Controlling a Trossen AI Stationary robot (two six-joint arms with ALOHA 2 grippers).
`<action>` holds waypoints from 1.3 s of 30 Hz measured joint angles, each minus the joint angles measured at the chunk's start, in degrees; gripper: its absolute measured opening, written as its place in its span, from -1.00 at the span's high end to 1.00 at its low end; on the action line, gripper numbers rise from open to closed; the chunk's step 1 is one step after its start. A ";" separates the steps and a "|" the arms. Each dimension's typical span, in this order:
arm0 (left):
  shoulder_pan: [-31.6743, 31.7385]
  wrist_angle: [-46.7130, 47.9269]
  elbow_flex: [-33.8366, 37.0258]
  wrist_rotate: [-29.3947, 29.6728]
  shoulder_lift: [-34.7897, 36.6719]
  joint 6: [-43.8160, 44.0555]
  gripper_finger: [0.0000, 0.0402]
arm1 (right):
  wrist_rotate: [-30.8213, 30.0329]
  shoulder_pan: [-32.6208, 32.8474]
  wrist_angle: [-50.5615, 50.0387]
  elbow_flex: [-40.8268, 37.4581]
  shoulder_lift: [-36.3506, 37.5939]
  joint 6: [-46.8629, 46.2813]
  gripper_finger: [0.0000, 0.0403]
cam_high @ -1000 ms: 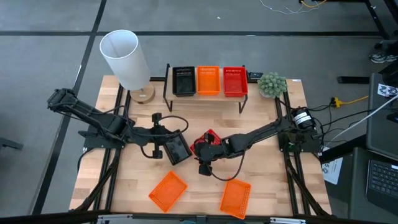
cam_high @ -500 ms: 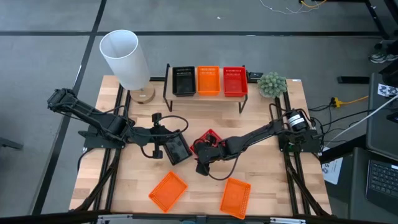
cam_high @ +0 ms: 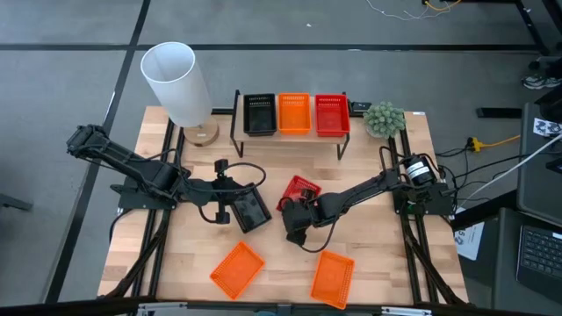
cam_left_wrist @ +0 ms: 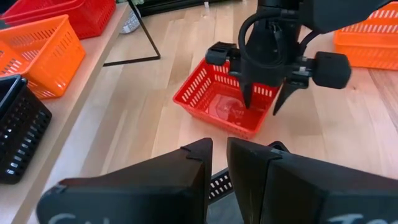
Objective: Stack baskets on shelf by color
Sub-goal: Stack the red basket on top of the stacked red baskets on the shelf
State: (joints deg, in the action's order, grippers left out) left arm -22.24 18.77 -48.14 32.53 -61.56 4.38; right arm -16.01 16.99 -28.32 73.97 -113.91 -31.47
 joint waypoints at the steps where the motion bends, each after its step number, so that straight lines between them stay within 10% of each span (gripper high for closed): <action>1: 0.00 0.00 0.00 0.00 0.00 0.00 0.80 | -0.03 0.00 -1.11 0.00 0.00 0.10 0.00; 13: 0.00 0.01 0.00 0.00 0.00 -0.01 0.80 | -4.45 0.02 -2.45 0.00 0.02 3.35 0.08; 23: 0.00 0.01 0.00 -0.01 0.00 0.00 0.80 | -3.14 0.19 -3.60 0.03 0.10 4.91 0.94; 33: 0.00 0.03 0.00 0.00 0.00 -0.02 0.80 | 4.01 2.95 -19.85 7.50 4.08 3.06 0.99; 39: 0.00 0.02 0.00 0.02 0.02 -0.02 0.79 | -6.88 8.81 -32.97 20.03 4.86 3.02 0.99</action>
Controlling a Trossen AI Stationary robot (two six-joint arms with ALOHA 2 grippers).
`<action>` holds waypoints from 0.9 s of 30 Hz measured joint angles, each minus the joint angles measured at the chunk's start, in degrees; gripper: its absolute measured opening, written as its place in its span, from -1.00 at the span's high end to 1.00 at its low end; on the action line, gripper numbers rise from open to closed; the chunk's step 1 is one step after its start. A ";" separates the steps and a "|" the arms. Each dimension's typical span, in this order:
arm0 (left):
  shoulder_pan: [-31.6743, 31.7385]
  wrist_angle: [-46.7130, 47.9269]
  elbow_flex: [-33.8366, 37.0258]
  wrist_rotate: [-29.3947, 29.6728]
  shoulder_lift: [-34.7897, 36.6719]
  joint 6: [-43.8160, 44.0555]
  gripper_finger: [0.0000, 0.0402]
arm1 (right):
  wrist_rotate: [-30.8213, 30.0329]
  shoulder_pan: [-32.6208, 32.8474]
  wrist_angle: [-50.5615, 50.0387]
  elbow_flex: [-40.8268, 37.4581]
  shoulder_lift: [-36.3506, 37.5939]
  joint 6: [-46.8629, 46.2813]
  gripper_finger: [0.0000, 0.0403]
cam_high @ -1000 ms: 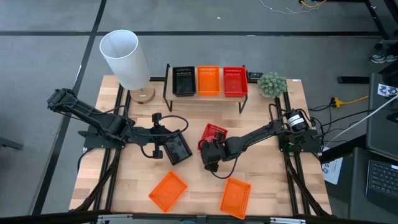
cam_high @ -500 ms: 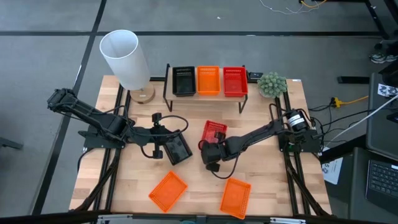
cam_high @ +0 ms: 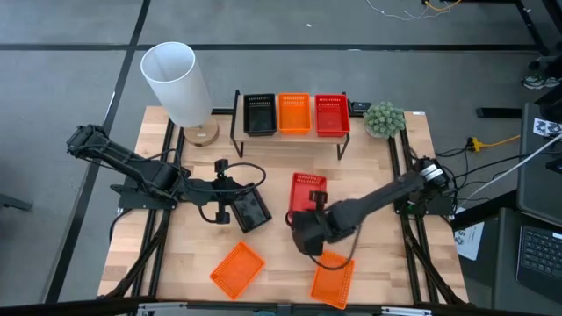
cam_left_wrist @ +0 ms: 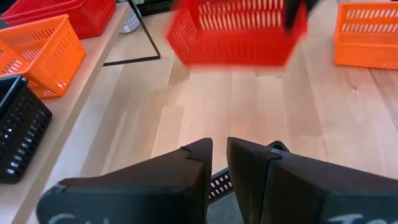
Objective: Stack baskets on shelf by color
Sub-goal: Stack the red basket on top of the stacked red baskets on the shelf
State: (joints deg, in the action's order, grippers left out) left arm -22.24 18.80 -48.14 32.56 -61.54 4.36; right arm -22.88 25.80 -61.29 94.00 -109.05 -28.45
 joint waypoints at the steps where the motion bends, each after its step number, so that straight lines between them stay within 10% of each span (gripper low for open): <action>1: 0.00 -0.01 0.00 0.02 0.00 -0.01 0.79 | -3.54 1.01 -3.20 2.29 0.12 -0.63 0.99; 9: -0.02 -0.26 0.00 0.02 0.00 -0.02 0.79 | -26.87 3.83 -28.76 11.79 1.12 -10.29 1.00; 18: 0.00 -0.54 0.00 0.04 0.00 -0.02 0.79 | -25.37 -8.33 -27.81 9.69 14.99 11.32 1.00; 27: 0.00 -0.49 -0.02 0.48 0.00 -1.66 0.80 | -7.89 -28.02 -24.96 9.75 24.02 34.49 1.00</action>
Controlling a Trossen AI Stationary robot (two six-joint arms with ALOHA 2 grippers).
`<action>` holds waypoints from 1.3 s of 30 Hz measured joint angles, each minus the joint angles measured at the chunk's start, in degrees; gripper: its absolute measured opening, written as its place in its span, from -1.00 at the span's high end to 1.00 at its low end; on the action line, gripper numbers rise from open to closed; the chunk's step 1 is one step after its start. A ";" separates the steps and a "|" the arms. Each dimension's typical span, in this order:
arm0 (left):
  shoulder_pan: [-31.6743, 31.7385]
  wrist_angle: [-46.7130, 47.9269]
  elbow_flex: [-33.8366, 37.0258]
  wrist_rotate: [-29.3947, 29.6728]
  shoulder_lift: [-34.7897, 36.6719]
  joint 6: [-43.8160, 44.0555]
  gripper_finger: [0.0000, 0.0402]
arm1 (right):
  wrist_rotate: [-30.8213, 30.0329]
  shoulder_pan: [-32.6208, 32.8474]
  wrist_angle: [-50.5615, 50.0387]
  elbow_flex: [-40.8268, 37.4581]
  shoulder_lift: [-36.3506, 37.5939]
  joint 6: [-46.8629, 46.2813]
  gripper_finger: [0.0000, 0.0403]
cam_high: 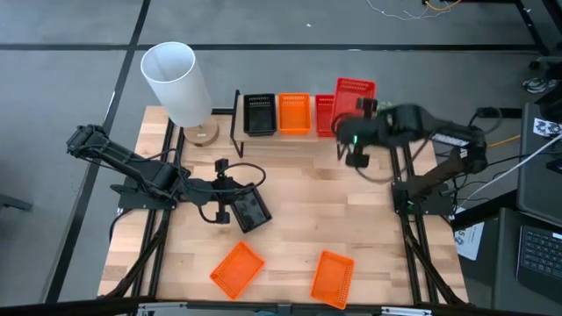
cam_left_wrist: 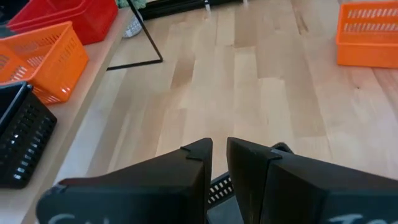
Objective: Stack baskets on shelf by color
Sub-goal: Stack the red basket on top of the stacked red baskets on the shelf
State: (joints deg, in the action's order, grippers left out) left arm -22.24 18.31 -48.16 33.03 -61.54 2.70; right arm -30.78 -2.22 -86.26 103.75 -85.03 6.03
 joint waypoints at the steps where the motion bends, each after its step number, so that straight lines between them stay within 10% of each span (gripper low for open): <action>1: 0.00 -0.09 0.00 0.22 0.00 0.16 0.79 | 2.33 -2.30 0.29 0.01 0.07 1.88 1.00; 15: 0.00 -0.79 0.02 0.61 0.00 1.22 0.80 | 28.83 -23.24 12.43 -4.00 -0.46 19.31 1.00; 39: 0.00 -0.84 0.00 0.64 0.00 1.68 0.80 | 30.48 -27.41 23.75 -20.07 -0.40 25.80 0.97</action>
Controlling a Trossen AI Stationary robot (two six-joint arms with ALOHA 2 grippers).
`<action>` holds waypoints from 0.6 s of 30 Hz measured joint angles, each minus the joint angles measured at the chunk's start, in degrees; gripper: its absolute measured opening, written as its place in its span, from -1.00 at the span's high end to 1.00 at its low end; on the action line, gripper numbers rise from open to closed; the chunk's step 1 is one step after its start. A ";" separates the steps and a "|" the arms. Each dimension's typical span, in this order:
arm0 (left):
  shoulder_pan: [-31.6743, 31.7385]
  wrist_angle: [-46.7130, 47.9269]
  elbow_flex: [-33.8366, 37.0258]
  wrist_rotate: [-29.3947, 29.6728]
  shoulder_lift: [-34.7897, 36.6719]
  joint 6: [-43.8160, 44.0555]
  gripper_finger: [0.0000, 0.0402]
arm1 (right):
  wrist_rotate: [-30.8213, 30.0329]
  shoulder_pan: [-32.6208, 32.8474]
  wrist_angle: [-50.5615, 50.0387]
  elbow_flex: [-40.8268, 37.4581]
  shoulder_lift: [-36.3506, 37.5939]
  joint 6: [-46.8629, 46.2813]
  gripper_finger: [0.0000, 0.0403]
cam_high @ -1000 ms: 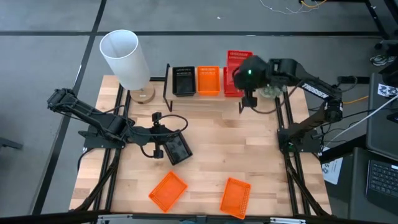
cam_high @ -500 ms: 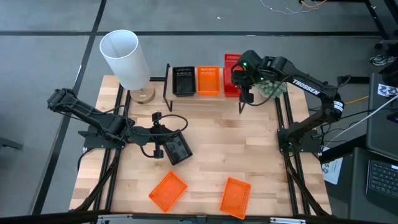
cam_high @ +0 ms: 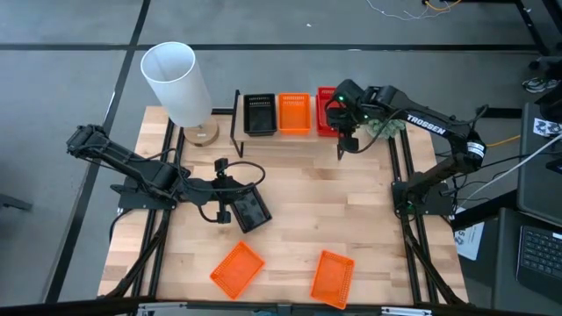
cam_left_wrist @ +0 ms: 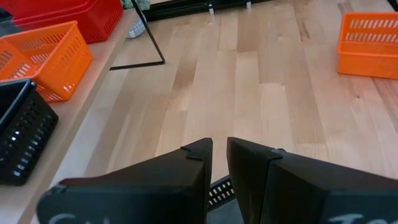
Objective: Stack baskets on shelf by color
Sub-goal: Stack the red basket on top of the stacked red baskets on the shelf
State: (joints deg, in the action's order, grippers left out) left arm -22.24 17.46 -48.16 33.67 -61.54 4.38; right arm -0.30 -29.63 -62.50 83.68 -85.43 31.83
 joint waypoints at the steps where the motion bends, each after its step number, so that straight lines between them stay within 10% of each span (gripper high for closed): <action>1: 0.00 -0.01 0.00 0.00 0.00 0.01 0.79 | 0.00 0.00 0.11 0.00 0.00 -0.01 0.96; 18: 0.00 0.01 0.00 -0.01 0.00 0.02 0.80 | -0.02 0.00 -1.95 1.75 0.04 -4.71 0.45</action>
State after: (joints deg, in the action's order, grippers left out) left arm -22.24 17.47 -48.16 33.66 -61.54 4.40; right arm -0.32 -29.63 -64.45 85.43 -85.38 27.12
